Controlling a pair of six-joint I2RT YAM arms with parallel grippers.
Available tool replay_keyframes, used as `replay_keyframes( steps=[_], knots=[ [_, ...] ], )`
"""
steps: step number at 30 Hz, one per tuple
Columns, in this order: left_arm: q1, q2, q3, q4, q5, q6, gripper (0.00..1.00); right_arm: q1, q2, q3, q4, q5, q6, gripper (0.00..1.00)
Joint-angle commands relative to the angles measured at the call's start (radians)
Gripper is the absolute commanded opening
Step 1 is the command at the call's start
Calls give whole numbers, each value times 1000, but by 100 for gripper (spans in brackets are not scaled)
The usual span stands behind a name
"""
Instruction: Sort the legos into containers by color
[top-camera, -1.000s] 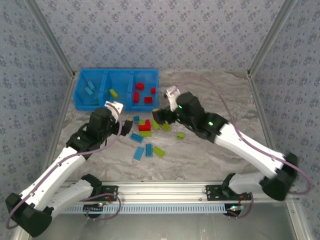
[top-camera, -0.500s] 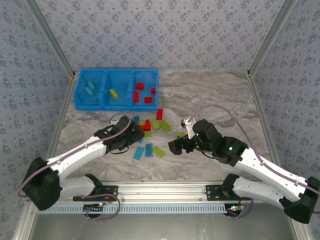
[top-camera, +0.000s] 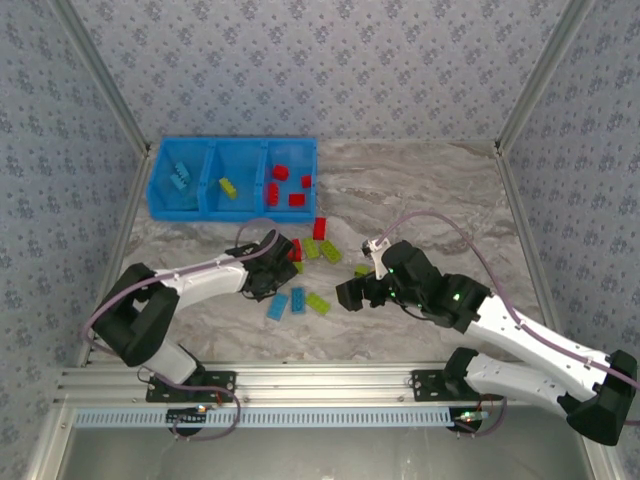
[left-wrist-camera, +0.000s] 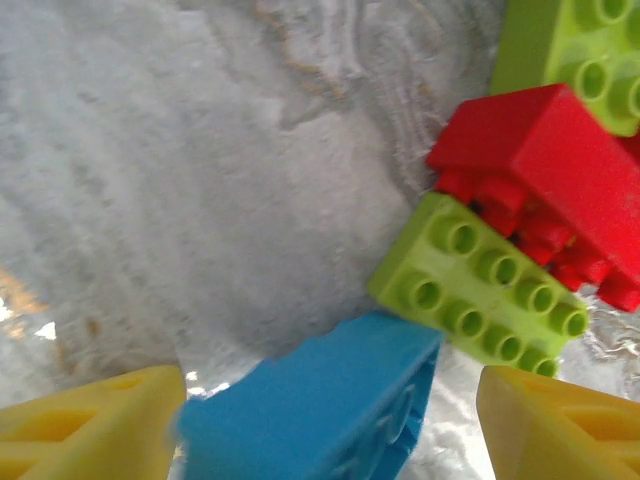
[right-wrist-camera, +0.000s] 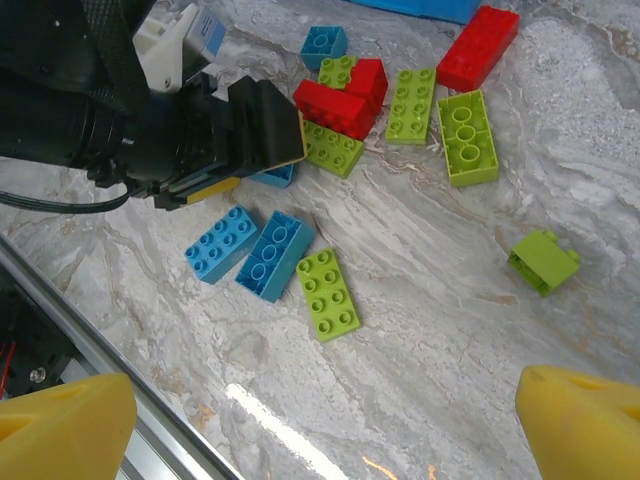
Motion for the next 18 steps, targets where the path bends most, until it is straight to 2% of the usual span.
replay_keyframes(
  steps=[1,5,10,13,18],
  knots=[
    [-7,33,26,16,-22,19,77,1,-20,-19,7,-3,41,100],
    [3,60,9,16,-29,27,76,1,-24,-28,12,-9,63,100],
    [5,50,-19,15,-8,25,58,2,-30,-27,12,-9,78,100],
    [5,20,-41,0,-4,28,52,4,-33,-26,14,-7,86,100],
    [4,-95,-73,-49,-14,40,50,10,-31,-23,32,-21,99,100]
  ],
)
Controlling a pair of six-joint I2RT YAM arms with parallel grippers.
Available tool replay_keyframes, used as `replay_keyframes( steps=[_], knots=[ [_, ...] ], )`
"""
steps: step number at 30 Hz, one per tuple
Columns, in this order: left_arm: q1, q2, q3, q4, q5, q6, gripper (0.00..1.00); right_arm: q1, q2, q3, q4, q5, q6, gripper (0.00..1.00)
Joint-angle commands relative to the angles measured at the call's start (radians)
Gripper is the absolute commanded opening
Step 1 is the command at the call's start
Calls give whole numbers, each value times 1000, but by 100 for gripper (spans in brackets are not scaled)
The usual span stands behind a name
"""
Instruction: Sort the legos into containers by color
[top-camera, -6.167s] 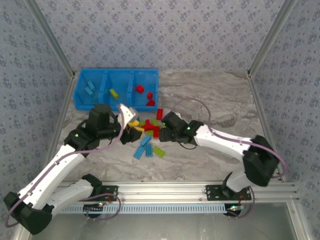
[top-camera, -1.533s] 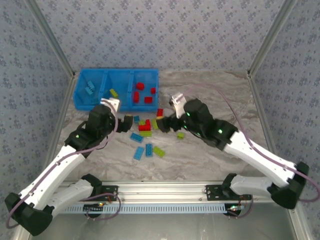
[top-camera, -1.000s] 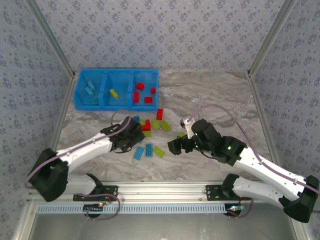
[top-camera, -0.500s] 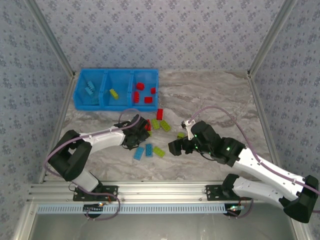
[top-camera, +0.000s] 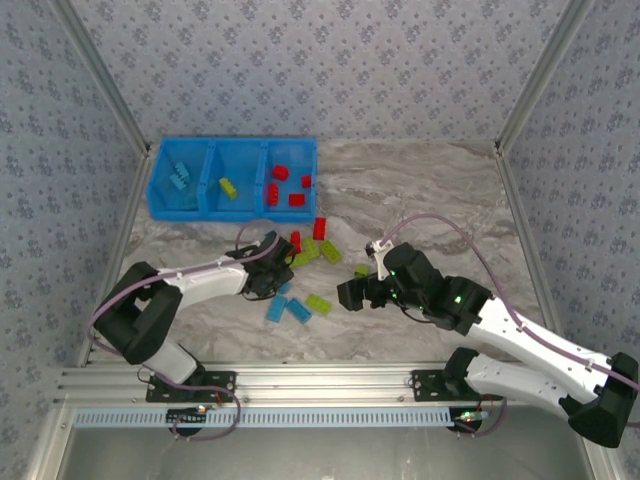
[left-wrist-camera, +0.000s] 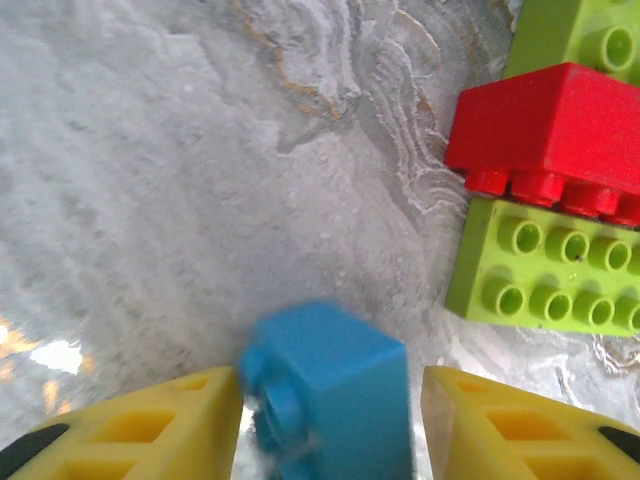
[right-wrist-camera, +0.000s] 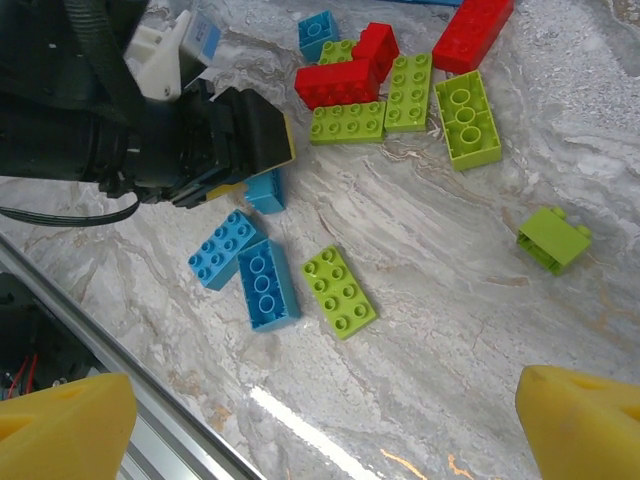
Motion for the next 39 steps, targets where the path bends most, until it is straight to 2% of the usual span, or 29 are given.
replay_keyframes(
  steps=[1,5,8,12,15,23,29,39],
  knots=[
    [3,-108,-34,-103,-14,17,50,11,-10,-3,30,-14,27,100],
    [2,-226,-40,-151,-80,24,50,19,-1,0,47,-14,33,100],
    [1,-284,-49,-164,-81,29,50,24,1,-1,48,-6,37,100],
    [0,-294,-72,-112,-34,51,64,30,2,-11,52,4,45,100],
    [1,-248,-60,-96,-19,68,67,31,2,-19,59,7,54,100],
    [1,-57,-22,-11,59,88,54,41,-7,-22,36,21,65,100],
    [1,-15,-28,0,69,86,36,60,-3,-27,20,8,67,100],
    [0,-43,-22,-65,28,109,29,83,12,-23,33,8,64,100]
  ],
)
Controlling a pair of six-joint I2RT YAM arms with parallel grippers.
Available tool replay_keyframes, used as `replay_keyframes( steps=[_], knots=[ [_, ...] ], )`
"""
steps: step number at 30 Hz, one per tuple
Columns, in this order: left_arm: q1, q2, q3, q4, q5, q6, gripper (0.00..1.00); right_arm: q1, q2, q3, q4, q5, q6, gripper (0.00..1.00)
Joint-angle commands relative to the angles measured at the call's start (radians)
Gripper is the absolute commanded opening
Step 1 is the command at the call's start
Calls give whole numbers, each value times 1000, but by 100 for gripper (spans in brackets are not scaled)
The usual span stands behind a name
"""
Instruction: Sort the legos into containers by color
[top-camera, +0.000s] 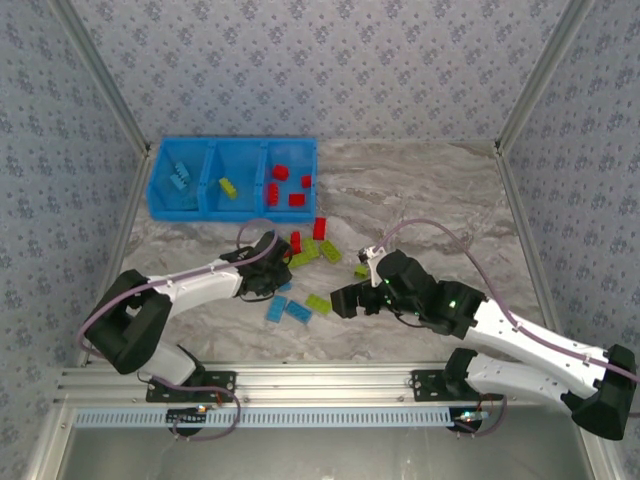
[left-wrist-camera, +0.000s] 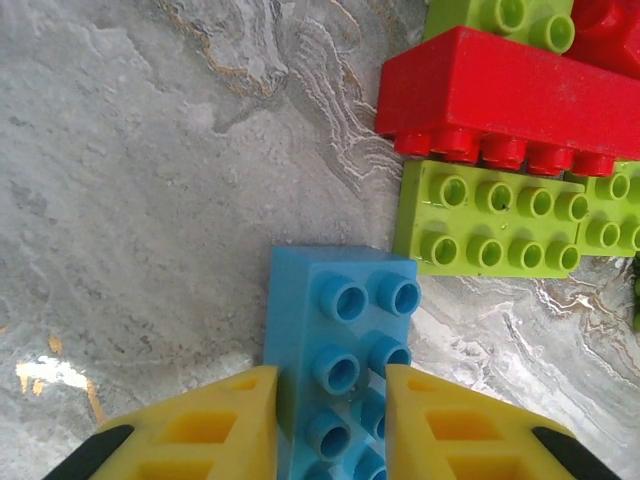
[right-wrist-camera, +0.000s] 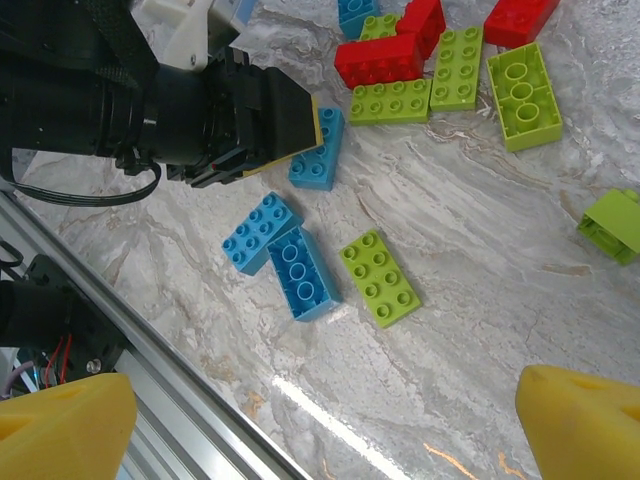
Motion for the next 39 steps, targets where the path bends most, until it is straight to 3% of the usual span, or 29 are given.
replay_keyframes(
  steps=[1,4,8,11,20,22,30,36,39],
  knots=[
    [1,-2,0,-105,-21,34,29,10,-1,0,-14,9,12,100],
    [1,-4,17,-113,-21,55,32,11,-2,-3,-18,12,13,100],
    [-4,5,46,-78,12,103,53,13,-3,-8,-16,12,13,100],
    [-22,22,76,-70,11,126,60,12,-3,-8,-14,15,15,100],
    [-27,136,114,-92,26,115,63,13,-1,-8,-15,22,15,100],
    [-27,169,125,-121,19,108,60,13,-2,-4,-17,22,16,100],
    [-28,199,140,-156,3,108,32,17,16,-1,-19,6,13,100],
    [14,36,213,-252,-109,201,28,21,26,3,-24,6,18,100],
    [102,-96,284,-330,-222,292,28,19,14,4,-34,20,18,100]
  ],
)
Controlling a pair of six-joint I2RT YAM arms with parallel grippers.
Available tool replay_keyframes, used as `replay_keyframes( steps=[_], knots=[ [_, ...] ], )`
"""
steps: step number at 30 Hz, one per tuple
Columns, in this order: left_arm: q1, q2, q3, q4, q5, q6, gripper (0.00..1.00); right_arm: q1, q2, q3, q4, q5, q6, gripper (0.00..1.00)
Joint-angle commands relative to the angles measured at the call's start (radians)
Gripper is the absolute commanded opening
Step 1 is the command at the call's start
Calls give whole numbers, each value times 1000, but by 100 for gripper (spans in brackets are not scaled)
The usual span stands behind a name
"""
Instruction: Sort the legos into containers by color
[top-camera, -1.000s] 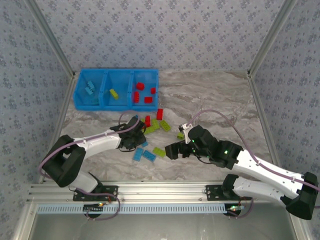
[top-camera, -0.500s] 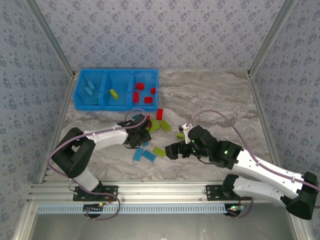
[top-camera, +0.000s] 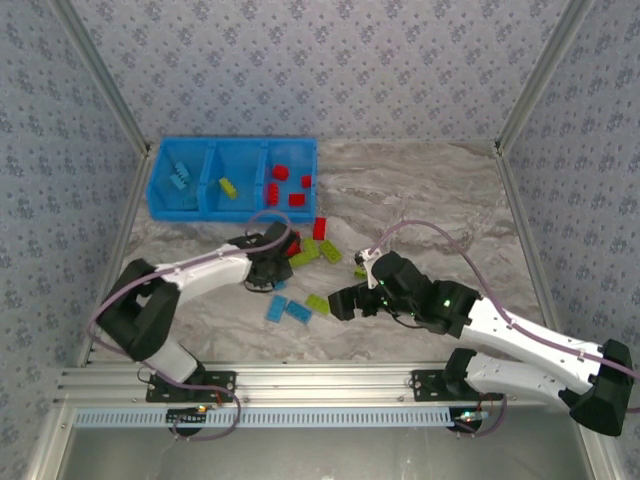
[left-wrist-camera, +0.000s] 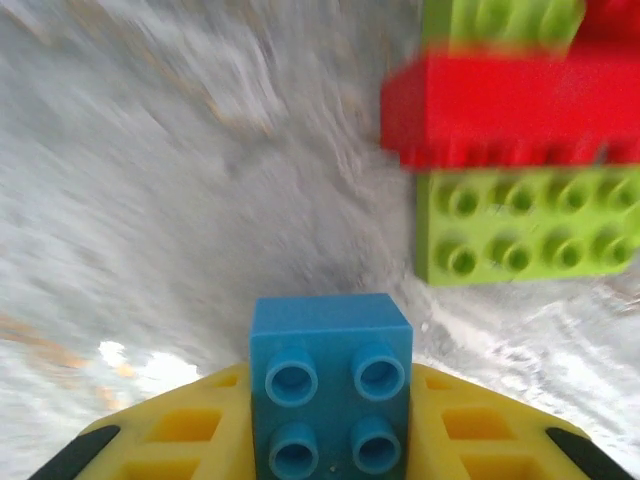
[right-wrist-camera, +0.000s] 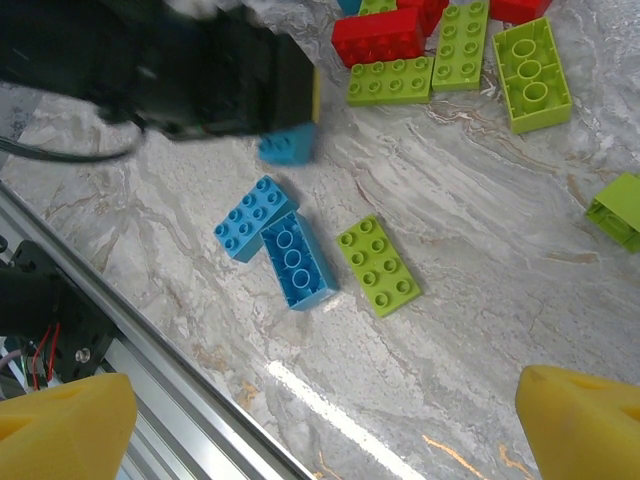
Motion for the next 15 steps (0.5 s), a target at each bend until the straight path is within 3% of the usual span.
replay_keyframes(
  steps=[1,4,7,10,15],
  knots=[
    [111,-181,127,-101,-186,146,28,8,-22,5,-34,25,18,100],
    [245,-219,206,-104,-306,270,28,7,-39,-6,-33,44,23,100],
    [398,-144,313,-100,-374,355,27,7,-51,-18,-23,52,36,100],
    [515,-18,423,-59,-367,406,27,7,-60,-19,-27,49,43,100],
    [639,215,643,-65,-208,413,30,10,-94,-4,-84,64,48,100]
  ],
)
